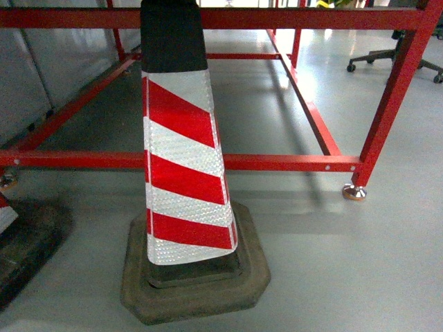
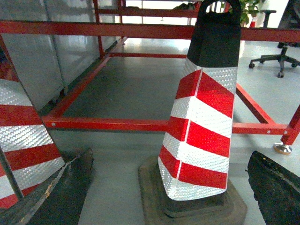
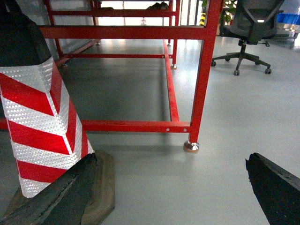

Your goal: Pick blue part to blue bin on bottom shelf

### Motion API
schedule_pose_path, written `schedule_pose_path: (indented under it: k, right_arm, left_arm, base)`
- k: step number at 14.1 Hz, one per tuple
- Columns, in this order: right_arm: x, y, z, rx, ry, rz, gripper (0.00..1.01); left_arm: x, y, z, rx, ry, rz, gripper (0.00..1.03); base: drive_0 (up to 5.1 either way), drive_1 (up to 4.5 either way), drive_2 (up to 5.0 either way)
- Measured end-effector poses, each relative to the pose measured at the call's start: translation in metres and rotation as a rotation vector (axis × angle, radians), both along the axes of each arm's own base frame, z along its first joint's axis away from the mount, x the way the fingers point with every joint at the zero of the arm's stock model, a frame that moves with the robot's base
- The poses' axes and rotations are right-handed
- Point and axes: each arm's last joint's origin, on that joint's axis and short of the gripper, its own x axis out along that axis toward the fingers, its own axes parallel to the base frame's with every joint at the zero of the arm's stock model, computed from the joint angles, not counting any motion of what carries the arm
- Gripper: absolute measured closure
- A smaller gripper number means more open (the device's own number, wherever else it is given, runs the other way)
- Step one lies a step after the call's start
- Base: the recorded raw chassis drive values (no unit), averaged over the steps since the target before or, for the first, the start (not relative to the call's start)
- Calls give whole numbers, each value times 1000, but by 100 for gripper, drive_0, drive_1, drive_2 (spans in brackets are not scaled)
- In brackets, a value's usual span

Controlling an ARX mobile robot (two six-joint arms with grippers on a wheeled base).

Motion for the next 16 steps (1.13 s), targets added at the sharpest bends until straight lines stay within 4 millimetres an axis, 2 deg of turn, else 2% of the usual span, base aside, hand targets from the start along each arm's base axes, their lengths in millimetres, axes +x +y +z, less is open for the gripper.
schedule_pose_path:
  k: [16]
  right_arm:
    - [0,0,0,-1,1,3,3]
  left_arm:
    - [0,0,0,0,1,1,5]
  base:
    - [0,0,0]
